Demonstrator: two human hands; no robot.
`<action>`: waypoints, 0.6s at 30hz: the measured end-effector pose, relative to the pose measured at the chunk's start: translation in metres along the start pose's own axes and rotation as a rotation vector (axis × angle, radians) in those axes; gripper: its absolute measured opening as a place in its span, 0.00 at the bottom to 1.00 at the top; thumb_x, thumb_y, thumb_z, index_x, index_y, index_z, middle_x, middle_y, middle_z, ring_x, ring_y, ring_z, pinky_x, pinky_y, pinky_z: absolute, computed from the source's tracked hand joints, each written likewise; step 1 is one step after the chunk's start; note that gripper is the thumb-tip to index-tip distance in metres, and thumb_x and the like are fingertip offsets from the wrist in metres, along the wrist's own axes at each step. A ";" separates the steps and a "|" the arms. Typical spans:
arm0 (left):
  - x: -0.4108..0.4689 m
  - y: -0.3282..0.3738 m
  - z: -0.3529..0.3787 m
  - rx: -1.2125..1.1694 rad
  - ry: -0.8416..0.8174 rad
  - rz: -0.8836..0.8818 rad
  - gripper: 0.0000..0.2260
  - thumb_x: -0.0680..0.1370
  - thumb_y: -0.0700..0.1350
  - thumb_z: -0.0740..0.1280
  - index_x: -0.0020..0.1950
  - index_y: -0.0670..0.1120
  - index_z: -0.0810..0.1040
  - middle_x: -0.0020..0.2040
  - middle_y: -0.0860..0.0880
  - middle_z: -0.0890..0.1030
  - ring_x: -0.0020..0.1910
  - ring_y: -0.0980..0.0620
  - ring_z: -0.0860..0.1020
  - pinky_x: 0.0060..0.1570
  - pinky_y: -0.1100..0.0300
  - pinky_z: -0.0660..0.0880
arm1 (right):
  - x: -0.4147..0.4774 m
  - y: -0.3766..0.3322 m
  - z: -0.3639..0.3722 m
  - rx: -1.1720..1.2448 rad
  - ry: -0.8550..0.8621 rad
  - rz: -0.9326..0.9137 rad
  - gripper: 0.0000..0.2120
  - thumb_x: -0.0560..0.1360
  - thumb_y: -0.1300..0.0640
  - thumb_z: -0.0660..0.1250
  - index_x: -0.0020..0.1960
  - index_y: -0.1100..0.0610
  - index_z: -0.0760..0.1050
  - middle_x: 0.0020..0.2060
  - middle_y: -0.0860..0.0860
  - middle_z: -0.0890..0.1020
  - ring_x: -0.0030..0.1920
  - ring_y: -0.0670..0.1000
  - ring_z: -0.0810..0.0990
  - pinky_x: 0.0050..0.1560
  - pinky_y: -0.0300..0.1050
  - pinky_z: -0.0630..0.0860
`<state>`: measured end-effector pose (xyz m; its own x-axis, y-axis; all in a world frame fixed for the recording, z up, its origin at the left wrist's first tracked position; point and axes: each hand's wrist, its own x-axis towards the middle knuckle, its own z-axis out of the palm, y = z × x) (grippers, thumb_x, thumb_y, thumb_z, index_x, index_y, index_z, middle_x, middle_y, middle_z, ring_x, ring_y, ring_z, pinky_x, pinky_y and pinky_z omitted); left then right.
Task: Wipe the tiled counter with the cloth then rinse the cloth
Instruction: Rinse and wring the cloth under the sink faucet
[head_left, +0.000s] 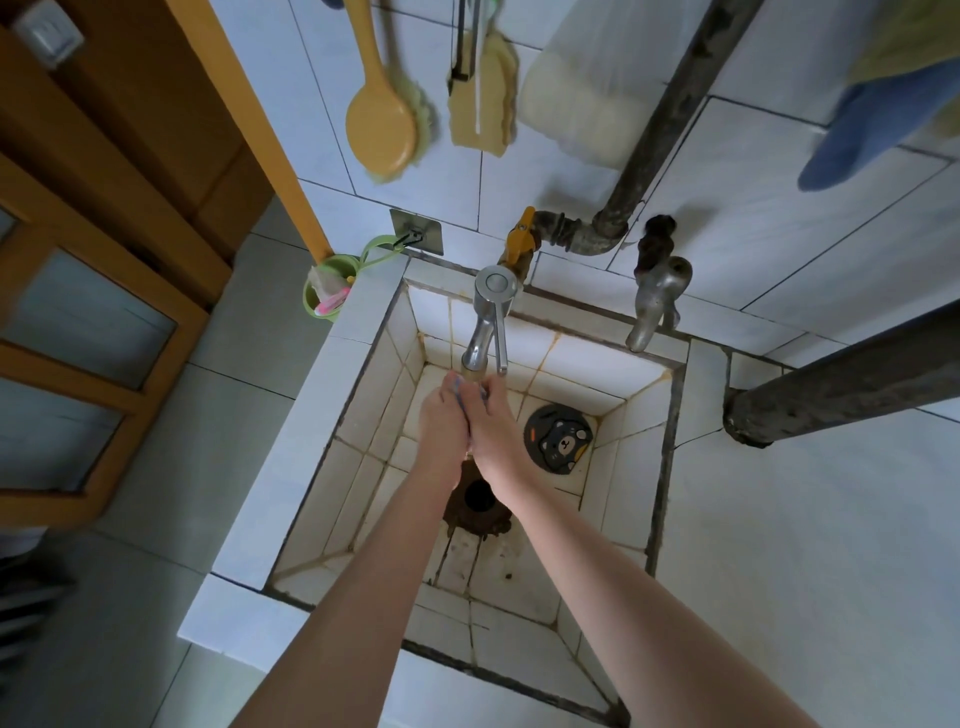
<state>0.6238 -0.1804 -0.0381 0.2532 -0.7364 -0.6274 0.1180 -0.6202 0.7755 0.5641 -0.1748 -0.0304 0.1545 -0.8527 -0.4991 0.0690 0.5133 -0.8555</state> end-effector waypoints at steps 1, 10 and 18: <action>0.004 0.000 0.001 0.036 0.020 0.012 0.12 0.82 0.45 0.52 0.48 0.44 0.73 0.38 0.47 0.74 0.32 0.53 0.72 0.33 0.61 0.71 | 0.005 -0.001 0.001 -0.054 0.040 0.032 0.07 0.82 0.52 0.52 0.48 0.52 0.65 0.50 0.52 0.75 0.47 0.52 0.78 0.44 0.46 0.78; 0.006 0.000 -0.005 -0.023 0.162 0.055 0.18 0.82 0.49 0.52 0.65 0.42 0.73 0.58 0.40 0.78 0.54 0.43 0.78 0.42 0.62 0.73 | -0.010 -0.004 0.011 0.077 -0.033 0.003 0.19 0.82 0.53 0.51 0.72 0.53 0.62 0.56 0.46 0.77 0.56 0.42 0.76 0.57 0.37 0.75; 0.016 -0.009 0.002 0.017 0.097 -0.035 0.10 0.82 0.49 0.54 0.51 0.48 0.73 0.49 0.49 0.78 0.43 0.56 0.76 0.41 0.66 0.74 | 0.002 -0.017 -0.001 0.148 0.078 0.061 0.13 0.82 0.53 0.51 0.56 0.55 0.72 0.39 0.49 0.77 0.39 0.46 0.76 0.37 0.34 0.76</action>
<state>0.6253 -0.1870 -0.0556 0.3409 -0.6850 -0.6439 0.1119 -0.6505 0.7512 0.5622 -0.1853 -0.0174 0.0858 -0.8214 -0.5638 0.2071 0.5682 -0.7964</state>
